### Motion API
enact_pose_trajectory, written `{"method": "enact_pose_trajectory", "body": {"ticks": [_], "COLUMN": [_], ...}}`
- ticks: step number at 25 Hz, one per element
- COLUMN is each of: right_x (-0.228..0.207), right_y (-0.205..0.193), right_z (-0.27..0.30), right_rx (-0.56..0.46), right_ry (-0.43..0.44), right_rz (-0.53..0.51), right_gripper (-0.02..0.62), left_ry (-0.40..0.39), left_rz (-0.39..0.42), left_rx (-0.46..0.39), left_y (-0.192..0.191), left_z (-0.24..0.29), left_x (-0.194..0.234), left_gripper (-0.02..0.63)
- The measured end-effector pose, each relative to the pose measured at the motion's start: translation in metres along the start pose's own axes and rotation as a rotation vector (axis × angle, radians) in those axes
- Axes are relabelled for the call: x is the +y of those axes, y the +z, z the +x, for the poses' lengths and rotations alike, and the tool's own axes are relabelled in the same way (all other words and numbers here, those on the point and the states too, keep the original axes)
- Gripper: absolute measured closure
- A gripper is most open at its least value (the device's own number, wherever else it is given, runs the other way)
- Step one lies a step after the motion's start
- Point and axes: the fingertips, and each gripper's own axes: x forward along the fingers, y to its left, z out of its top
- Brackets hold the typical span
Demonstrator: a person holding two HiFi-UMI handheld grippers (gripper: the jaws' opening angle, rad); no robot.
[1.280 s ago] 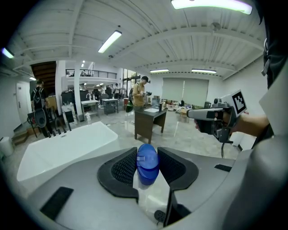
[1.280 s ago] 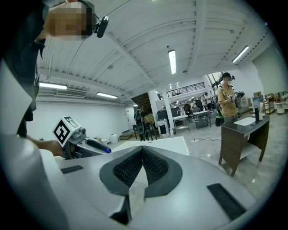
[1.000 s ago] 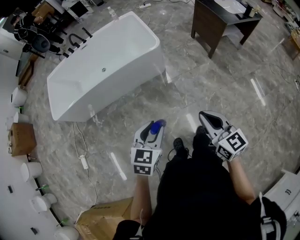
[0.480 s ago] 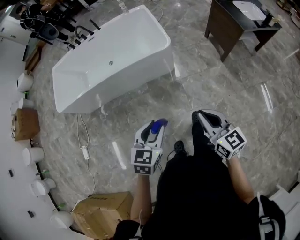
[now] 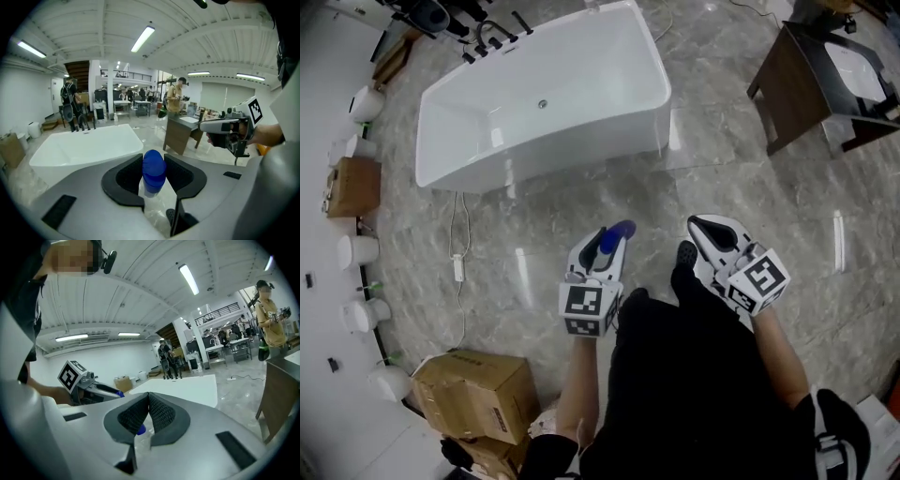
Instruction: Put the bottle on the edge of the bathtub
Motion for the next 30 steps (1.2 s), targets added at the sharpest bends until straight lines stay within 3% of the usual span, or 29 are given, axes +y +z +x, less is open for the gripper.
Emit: {"method": "enact_pose_trajectory", "body": {"ticks": [5,15,20,26,30], "right_x": [-0.02,-0.006,-0.014,-0.058,-0.094], "right_y": [-0.009,-0.048,-0.093,-0.166,-0.227], "right_z": [0.031,0.112,0.152,0.197,0.228], "right_rx": [0.08,0.195,0.23,0.229,0.232], "right_ry": [0.106,0.218,0.179,0.11,0.076], "right_rz": [-0.034,-0.039,-0.007,0.054,0.066], "right_gripper": [0.581,0.581,0.581,0.581,0.581], "left_ry": [0.091,0.161,0.136,0.124,0.092], "left_rz": [-0.023,-0.12,-0.1,-0.029,-0.023], "left_rx": [0.01,0.035,0.054,0.051,0.046], "left_y": [-0.003,-0.057,-0.105,-0.168,-0.219], "left_z": [0.022,0.049,0.098,0.195,0.27], "left_x": [0.021,0.085,0.119,0.147,0.166], "left_gripper": [0.456,0.457,0.456,0.457,0.456]}}
